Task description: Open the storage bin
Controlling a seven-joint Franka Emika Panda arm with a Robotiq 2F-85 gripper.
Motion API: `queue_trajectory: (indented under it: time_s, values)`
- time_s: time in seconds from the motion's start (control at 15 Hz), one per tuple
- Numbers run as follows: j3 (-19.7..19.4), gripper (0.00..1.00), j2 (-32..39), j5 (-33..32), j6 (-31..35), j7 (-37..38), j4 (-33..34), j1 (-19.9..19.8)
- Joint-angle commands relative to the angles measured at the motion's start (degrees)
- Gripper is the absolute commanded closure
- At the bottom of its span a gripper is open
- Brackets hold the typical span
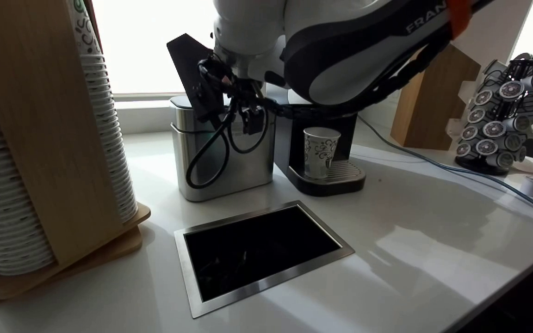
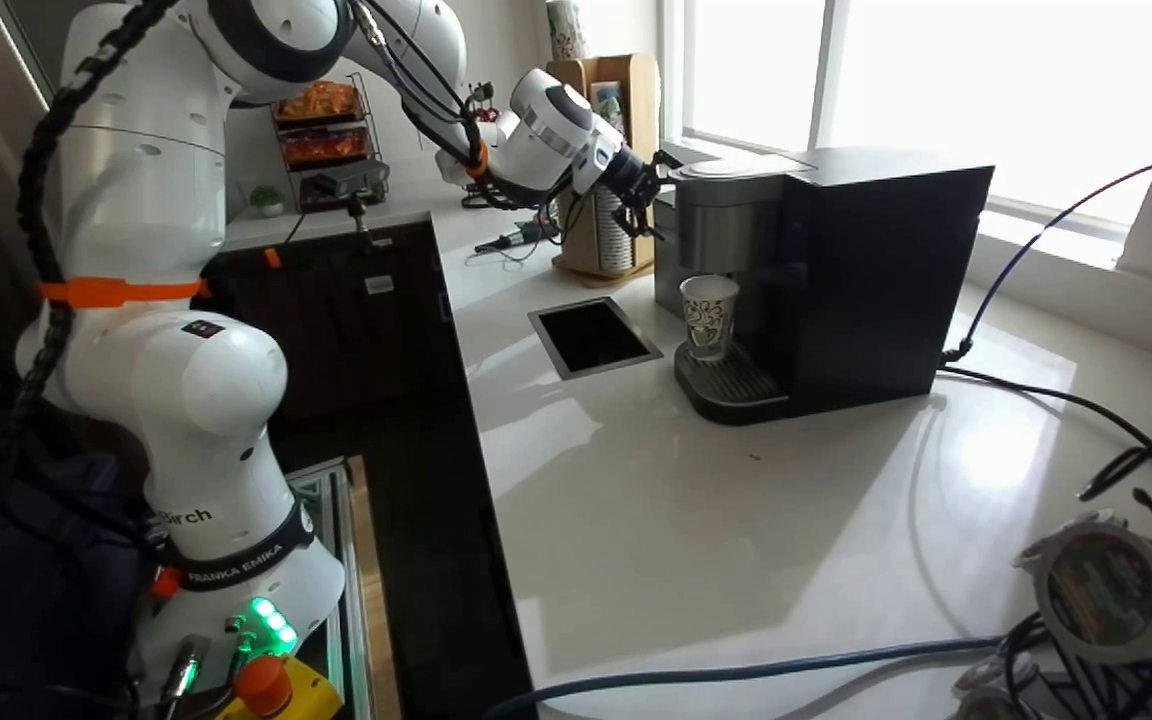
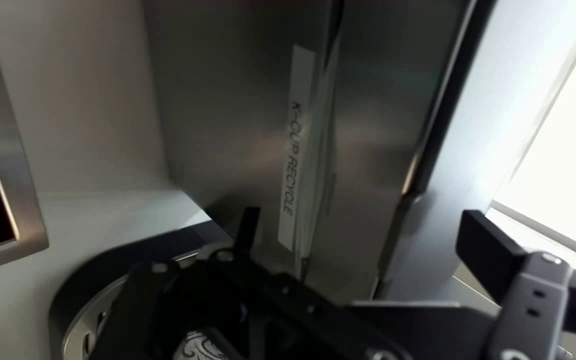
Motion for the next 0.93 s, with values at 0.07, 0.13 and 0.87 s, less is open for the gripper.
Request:
queue_trajectory:
  time_s: [0.07, 0.13, 0.87]
  values:
    - [5.2, 0.00, -0.4, -5.8, -1.8, 1.9, 1.3, -5.1]
    - [5.8, 0.00, -0.7, -7.7, -2.6, 2.5, 1.4, -5.8]
    - [15.0, 0.00, 0.8, -13.4, -2.6, 1.5, 7.5, -15.0]
